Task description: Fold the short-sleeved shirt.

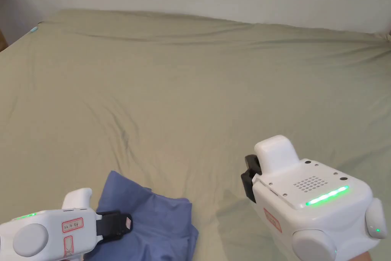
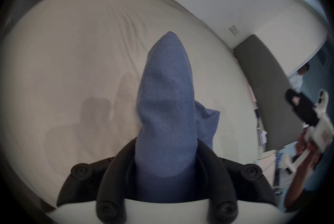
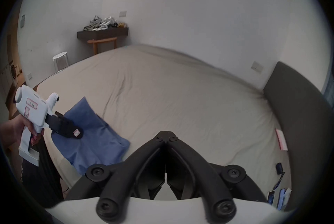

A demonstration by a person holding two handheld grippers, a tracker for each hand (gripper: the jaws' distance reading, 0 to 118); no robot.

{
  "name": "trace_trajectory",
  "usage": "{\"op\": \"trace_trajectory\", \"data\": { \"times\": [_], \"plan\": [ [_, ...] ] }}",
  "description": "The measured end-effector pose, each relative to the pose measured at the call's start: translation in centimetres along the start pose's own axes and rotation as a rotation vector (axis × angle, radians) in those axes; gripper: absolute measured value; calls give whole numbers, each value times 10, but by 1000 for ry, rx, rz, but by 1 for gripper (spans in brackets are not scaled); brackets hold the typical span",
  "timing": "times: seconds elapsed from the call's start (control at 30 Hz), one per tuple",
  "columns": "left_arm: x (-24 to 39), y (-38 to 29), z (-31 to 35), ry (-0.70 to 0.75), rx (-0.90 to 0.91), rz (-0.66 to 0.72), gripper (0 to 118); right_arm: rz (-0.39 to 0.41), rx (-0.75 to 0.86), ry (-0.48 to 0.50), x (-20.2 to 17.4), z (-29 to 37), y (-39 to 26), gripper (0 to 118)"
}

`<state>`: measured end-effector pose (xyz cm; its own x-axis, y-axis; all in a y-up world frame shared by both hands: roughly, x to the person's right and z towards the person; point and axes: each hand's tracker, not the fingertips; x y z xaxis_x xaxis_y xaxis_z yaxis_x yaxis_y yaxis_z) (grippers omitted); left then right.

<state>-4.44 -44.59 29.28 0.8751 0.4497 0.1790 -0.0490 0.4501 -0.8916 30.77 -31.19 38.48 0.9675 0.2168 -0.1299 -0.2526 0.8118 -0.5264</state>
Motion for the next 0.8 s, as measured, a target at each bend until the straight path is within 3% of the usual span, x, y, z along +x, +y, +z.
{"op": "trace_trajectory", "data": {
  "times": [0.2, 0.8],
  "plan": [
    [-24, 5, 20, 260, 90, -220, 29, -22, 67, -17, -23, 17, 12, 2],
    [-217, 88, 45, 873, 58, -348, 29, 67, -4, -36, -53, -11, 11, 2]
  ]
}}
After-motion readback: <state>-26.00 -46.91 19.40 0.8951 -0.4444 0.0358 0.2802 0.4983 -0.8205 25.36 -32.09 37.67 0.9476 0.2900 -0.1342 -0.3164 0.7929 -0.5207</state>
